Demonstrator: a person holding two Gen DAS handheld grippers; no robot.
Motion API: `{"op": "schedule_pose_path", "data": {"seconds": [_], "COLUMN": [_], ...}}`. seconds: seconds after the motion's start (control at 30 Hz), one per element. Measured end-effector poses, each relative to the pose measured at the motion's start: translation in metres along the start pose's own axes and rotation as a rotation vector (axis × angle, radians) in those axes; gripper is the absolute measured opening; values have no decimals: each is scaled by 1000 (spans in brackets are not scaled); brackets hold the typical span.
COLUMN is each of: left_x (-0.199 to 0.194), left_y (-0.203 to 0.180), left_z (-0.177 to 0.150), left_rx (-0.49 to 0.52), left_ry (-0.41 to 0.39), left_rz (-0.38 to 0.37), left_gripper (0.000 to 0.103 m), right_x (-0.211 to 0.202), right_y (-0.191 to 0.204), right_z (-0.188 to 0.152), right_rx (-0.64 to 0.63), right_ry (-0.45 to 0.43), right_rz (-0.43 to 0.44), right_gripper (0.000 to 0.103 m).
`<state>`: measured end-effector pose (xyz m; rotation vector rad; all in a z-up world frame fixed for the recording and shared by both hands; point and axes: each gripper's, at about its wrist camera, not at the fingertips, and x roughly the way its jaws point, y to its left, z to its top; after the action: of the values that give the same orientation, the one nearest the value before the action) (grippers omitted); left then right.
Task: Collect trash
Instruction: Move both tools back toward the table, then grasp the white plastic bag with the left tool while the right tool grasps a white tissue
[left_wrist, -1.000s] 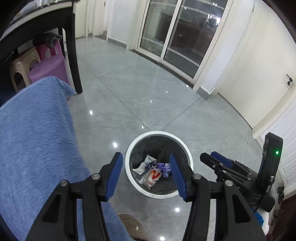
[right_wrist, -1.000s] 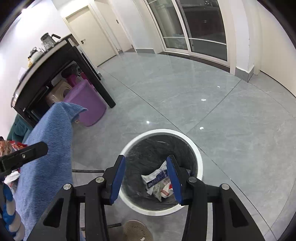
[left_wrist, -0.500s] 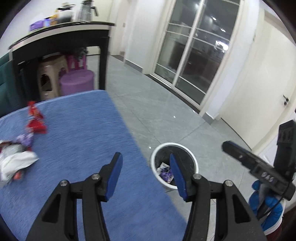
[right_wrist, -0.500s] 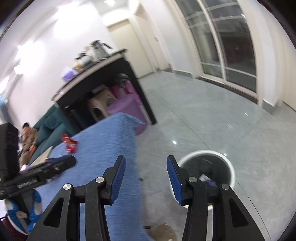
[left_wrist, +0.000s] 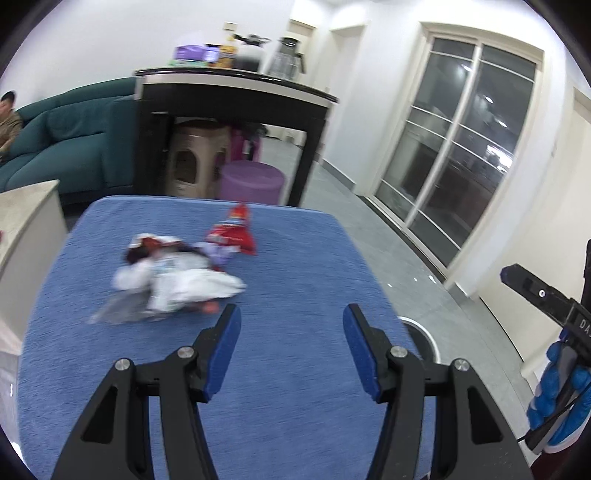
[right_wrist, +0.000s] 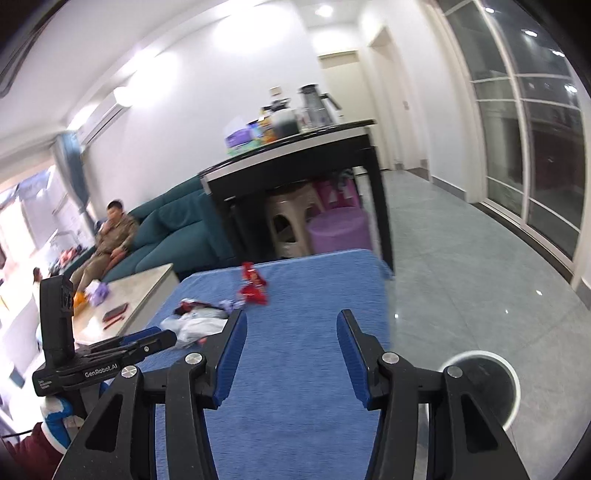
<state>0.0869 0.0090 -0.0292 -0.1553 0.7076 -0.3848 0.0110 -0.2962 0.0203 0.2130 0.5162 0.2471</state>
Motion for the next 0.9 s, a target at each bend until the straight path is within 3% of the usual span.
{"op": "schedule_pose_path", "data": {"seconds": [0.37, 0.63, 0.9], "left_x": [1, 43, 96], "left_y": [117, 158, 183], "left_z": [-1, 8, 20], "left_rx": [-61, -68, -89], "left_ry": [20, 92, 157], "left_rz": [117, 58, 32], "left_gripper": [56, 56, 52], "right_x": [77, 155, 231], "right_y": [90, 128, 142], "right_z": [-4, -16, -33], "right_rx": [-135, -179, -190], "right_ry": [143, 264, 371], "right_rz": [94, 137, 159], "right_gripper": [59, 68, 68]}}
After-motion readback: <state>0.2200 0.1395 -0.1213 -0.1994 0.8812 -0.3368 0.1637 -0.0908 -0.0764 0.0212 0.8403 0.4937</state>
